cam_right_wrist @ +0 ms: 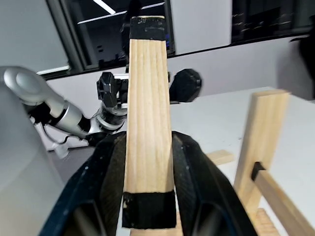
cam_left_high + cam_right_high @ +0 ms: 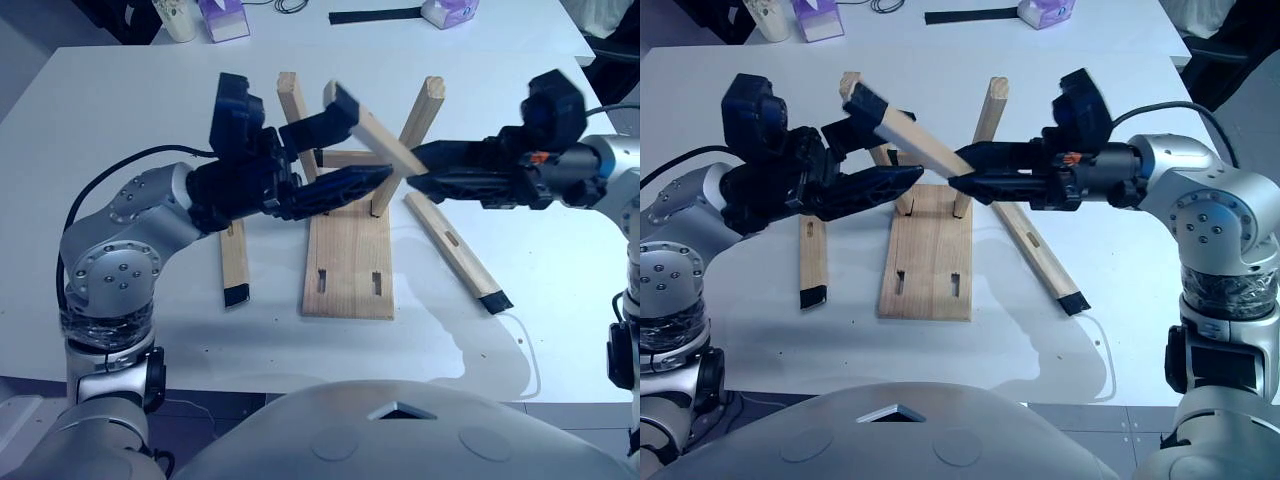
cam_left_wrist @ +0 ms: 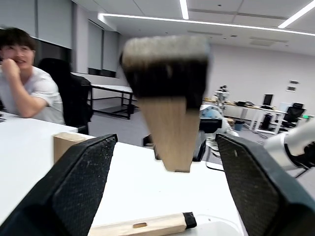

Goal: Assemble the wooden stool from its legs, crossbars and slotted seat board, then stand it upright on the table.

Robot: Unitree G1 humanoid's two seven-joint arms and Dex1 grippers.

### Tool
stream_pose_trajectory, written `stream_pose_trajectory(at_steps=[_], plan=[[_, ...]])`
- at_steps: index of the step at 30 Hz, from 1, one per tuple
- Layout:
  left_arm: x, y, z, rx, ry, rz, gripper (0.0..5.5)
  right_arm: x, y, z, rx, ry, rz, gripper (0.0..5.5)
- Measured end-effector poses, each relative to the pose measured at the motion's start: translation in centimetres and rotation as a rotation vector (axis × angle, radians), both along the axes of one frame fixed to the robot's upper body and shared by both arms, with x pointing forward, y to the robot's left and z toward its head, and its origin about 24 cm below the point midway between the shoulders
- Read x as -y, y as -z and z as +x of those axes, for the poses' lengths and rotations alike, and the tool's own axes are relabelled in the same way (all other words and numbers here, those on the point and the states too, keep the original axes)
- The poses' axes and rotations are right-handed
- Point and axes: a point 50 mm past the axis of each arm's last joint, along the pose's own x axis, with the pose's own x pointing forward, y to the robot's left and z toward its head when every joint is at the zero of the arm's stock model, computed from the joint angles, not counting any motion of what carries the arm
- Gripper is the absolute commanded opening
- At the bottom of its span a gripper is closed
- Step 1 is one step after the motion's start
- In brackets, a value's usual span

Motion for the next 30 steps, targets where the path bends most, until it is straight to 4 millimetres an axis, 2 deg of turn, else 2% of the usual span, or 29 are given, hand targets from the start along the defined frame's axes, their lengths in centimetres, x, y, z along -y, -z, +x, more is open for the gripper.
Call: stream_pose_trajectory(at_steps=[11, 24, 27, 30], plan=[[0.6, 0.7, -0.2, 0.024, 0.071, 0.061, 3.72, -0.2, 1.6, 0.7, -0.027, -0.035, -0.05, 1.3], [0.7, 1.2, 0.3, 0.047, 0.057, 0.081, 1.64, -0.7, 1.6, 0.6, -0.01, -0.06, -0.05, 1.3], [0.6, 1.4, 0.5, 0.047, 0.048, 0.092, 1.3, -0.8, 1.6, 0.6, 0.002, -0.06, -0.058, 1.3], [0.5, 1.5, 0.6, 0.047, 0.049, 0.091, 1.31, -0.9, 1.6, 0.7, 0.012, -0.056, -0.057, 1.3]])
